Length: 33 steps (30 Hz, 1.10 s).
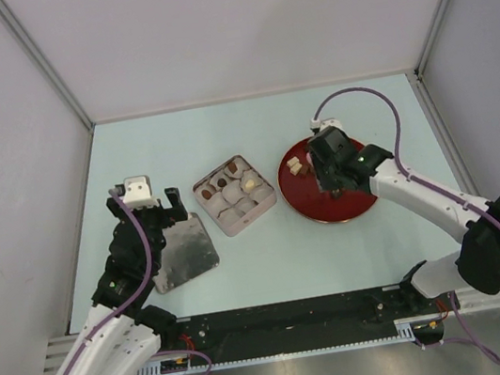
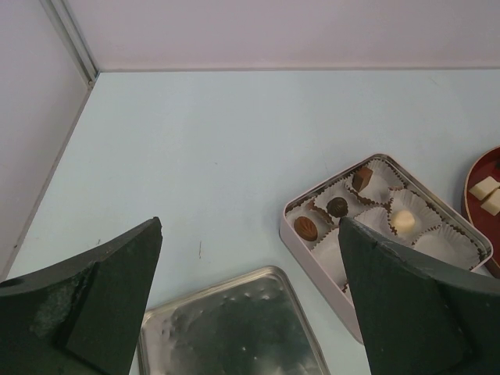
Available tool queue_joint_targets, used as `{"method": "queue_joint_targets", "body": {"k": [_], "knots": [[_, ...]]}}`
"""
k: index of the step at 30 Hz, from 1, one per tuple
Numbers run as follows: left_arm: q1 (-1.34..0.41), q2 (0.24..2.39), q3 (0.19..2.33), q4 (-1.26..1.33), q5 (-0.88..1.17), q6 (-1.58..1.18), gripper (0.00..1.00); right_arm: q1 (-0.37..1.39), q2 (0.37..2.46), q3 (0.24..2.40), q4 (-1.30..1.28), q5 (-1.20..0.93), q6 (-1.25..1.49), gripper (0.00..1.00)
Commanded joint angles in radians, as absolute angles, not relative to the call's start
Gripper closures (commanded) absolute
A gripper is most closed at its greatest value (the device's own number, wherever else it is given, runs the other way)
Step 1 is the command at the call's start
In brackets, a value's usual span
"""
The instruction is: Pack the chocolate
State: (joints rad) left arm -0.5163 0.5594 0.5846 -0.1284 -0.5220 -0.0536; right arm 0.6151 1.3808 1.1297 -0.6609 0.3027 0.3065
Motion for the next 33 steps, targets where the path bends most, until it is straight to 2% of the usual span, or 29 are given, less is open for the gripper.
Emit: {"method": "queue_joint_targets", "body": {"k": [1, 12, 33], "knots": [[-0.511, 0.545, 0.584, -0.09, -0.535, -0.06, 0.0, 0.554, 1.313, 1.089, -0.699, 0.348, 0.411, 0.57], [-0.511, 0.546, 0.584, -0.091, -0.532, -0.061, 0.0, 0.48, 1.325, 1.02, -0.723, 0.295, 0.469, 0.57], [-0.511, 0.535, 0.584, -0.091, -0.532, -0.06, 0.0, 0.408, 1.46, 1.014, -0.577, 0.186, 0.483, 0.57]]}}
